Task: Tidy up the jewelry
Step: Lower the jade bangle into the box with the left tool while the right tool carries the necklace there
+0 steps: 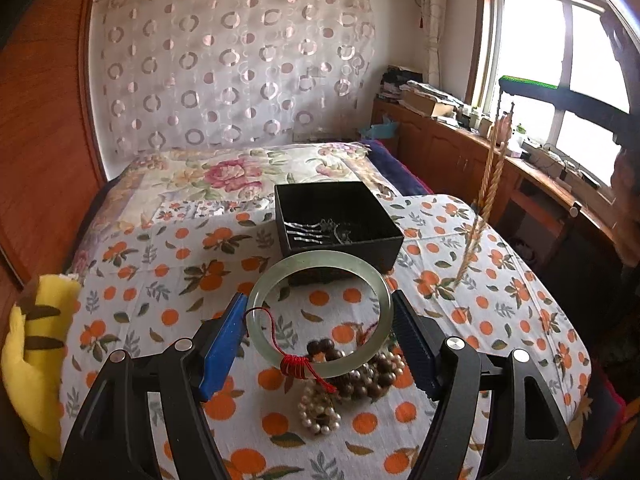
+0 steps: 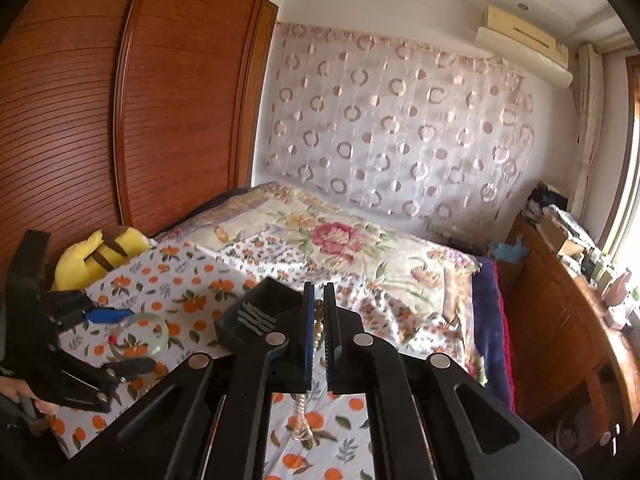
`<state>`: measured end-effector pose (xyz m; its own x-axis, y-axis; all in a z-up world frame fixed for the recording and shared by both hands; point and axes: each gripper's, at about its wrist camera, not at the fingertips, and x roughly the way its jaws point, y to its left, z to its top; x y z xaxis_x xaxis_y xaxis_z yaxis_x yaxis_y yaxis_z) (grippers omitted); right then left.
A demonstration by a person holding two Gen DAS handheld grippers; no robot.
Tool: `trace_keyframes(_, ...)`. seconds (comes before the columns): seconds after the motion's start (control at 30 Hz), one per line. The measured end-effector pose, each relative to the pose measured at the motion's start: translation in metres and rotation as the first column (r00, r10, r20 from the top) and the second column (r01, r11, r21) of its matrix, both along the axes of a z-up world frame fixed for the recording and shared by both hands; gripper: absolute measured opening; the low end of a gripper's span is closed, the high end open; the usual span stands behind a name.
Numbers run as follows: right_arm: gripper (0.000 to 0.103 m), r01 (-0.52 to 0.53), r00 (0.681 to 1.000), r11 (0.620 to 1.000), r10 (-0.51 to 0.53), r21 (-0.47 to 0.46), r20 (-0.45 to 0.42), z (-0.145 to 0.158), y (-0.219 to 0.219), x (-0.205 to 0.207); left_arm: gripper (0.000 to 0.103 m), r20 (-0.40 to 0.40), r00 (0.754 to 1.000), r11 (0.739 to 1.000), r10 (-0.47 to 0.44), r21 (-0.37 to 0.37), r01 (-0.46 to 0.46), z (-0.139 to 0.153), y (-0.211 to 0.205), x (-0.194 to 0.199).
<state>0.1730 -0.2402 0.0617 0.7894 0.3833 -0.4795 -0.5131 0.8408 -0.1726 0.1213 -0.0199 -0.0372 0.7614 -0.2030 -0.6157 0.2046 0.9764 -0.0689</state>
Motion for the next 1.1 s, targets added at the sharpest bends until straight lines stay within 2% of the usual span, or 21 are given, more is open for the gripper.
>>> trace_keyframes(0.33,0.005,-0.016,0.998,1.0,0.016,0.01,0.066,0.037,0.013,0.034,0.069,0.014,1.0,1.0,-0.005,0.019,0.004,0.006,-0.003,0.033)
trace_keyframes(0.5,0.005,-0.036,0.996,0.999,0.036,0.0,0.077,0.041,0.023,0.052,0.069,0.017,1.0,1.0,-0.007,0.024,0.007,0.007,-0.003,0.05)
trace_keyframes(0.63,0.005,-0.056,0.997,0.998,0.057,-0.008,0.044,0.028,0.028,0.069,0.069,0.015,1.0,1.0,-0.01,0.029,0.009,0.006,-0.003,0.063)
trace_keyframes(0.93,0.006,-0.073,0.993,0.997,0.071,-0.024,-0.089,-0.032,0.037,0.09,0.069,-0.017,1.0,0.999,-0.012,0.046,0.013,-0.007,-0.007,0.1)
trace_keyframes(1.1,0.007,-0.066,0.988,0.998,0.067,0.015,-0.138,-0.05,0.032,0.1,0.069,-0.033,0.999,0.999,-0.014,0.046,0.015,-0.013,-0.009,0.12)
